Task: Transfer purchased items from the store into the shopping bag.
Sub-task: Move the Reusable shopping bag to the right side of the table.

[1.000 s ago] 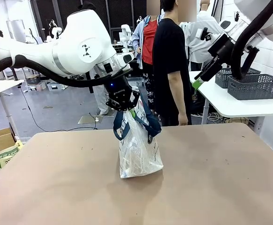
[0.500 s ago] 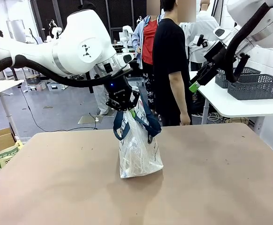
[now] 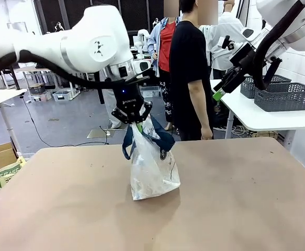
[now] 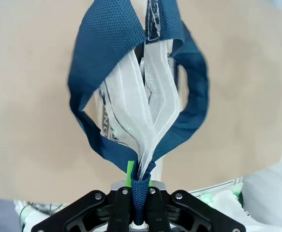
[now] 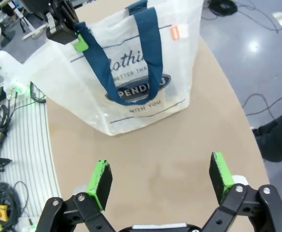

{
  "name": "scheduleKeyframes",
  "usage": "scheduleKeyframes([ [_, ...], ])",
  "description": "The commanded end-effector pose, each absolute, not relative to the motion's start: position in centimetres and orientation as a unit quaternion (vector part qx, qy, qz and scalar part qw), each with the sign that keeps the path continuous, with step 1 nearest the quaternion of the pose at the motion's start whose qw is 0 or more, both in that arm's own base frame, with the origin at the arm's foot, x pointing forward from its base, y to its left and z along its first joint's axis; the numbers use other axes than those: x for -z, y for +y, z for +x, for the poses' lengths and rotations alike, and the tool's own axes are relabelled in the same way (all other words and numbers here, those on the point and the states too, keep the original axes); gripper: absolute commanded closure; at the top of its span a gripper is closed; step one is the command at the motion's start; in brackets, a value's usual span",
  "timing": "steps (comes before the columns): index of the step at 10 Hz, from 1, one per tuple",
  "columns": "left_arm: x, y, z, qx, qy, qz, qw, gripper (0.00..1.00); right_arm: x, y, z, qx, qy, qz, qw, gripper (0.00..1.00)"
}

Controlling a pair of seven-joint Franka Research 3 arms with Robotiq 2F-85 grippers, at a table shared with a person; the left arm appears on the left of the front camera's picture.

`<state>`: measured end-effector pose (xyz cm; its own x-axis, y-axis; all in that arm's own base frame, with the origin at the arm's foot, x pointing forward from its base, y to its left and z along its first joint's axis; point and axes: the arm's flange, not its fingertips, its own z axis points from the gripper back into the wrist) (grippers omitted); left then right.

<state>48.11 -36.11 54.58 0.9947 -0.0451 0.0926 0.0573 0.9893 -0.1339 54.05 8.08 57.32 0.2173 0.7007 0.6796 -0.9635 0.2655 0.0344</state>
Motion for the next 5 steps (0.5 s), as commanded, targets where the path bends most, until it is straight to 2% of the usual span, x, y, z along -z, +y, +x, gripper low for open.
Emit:
scheduleKeyframes([
  [1,-56.1,-38.5,49.4,0.012,-0.001,-0.011,1.000,1.00,-57.2,8.2,54.0,-0.557,-0.282,0.236,0.745,0.00],
  [3,-56.6,-38.8,49.6,0.001,0.008,0.015,1.000,1.00,-57.2,8.2,54.0,-0.557,-0.282,0.236,0.745,0.00],
  [5,-58.2,-37.7,49.6,-0.009,-0.009,0.031,0.999,1.00,-57.2,8.2,54.0,-0.557,-0.282,0.236,0.745,0.00],
])
